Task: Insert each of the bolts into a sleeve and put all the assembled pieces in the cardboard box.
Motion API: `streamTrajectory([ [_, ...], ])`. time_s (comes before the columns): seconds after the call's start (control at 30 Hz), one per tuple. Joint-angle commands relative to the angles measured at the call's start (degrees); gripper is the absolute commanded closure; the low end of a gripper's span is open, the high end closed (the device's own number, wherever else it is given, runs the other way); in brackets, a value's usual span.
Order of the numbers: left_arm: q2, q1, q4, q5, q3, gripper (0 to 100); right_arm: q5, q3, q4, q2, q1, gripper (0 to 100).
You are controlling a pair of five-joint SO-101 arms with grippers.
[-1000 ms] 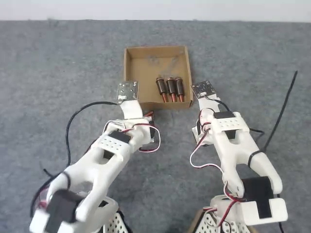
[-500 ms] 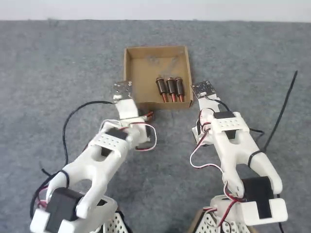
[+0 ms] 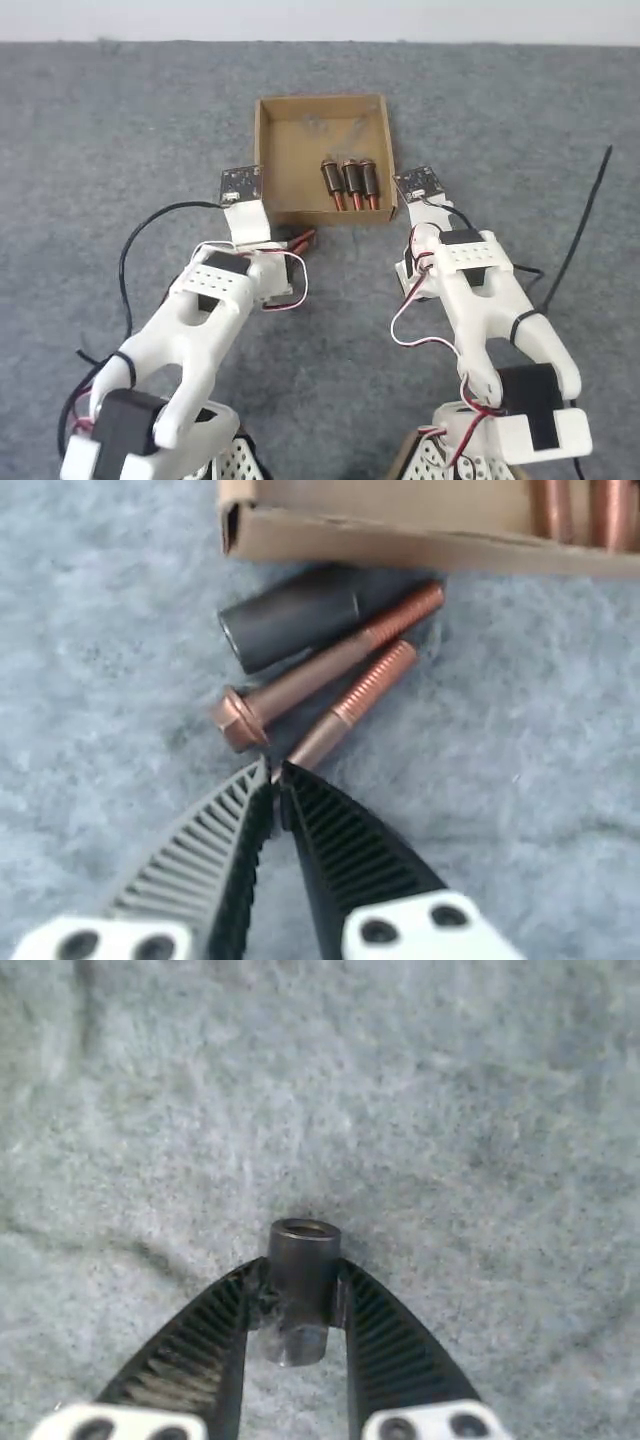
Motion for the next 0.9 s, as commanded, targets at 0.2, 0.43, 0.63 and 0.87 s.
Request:
streamTrajectory([
  [0.2,-0.70,-0.09,3.96,-1.23,-2.68,99,0.79,-0.26,-1.10,-3.12,0.75,99.1],
  [0.43,-0.70,-0.09,16.44,-1.58,-10.95,99,0.79,-0.26,-1.10,-3.03,-0.31,99.1],
  [0.63,-0.70,-0.26,22.95,-1.05,-14.73,84,0.88,-0.26,-1.10,-3.03,-0.31,99.1],
  [0.87,-0.62,-0.53,23.12,5.45,-10.15,77,0.88,-0.26,-1.10,-3.03,-0.31,99.1],
])
